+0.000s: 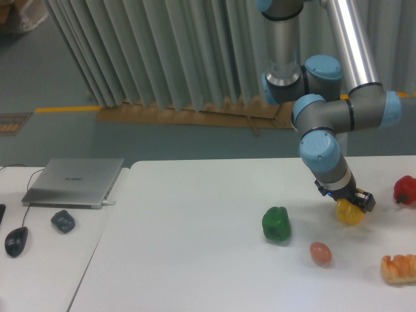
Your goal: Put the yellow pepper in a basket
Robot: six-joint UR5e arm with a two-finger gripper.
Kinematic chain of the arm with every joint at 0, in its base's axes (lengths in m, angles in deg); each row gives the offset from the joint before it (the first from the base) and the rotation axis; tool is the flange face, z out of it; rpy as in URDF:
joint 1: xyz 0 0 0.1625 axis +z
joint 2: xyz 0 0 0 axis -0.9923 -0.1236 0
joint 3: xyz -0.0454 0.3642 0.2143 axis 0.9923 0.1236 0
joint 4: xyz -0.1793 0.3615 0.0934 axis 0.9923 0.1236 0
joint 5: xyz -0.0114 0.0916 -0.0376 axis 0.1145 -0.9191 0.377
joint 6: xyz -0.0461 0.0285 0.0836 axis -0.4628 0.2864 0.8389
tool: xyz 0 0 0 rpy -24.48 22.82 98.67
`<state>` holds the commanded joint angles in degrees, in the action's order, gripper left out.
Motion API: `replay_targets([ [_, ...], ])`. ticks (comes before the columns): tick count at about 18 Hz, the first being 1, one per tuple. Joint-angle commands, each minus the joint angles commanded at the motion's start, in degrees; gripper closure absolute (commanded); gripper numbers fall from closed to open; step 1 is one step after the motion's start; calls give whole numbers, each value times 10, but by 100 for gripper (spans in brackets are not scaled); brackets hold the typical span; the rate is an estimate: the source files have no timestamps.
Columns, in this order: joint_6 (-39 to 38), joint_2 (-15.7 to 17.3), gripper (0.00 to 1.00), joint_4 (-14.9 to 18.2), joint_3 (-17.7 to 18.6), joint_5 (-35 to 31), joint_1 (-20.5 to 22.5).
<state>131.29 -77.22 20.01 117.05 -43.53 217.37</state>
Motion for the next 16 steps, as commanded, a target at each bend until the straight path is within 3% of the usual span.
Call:
replay_targets([
  [4, 18, 4, 58, 18, -13, 3, 5],
  [7, 67, 25, 58, 94, -60, 29, 16],
  [9, 158, 44, 58, 131, -81, 33, 32],
  [16, 311, 64, 57, 132, -103, 73, 106],
])
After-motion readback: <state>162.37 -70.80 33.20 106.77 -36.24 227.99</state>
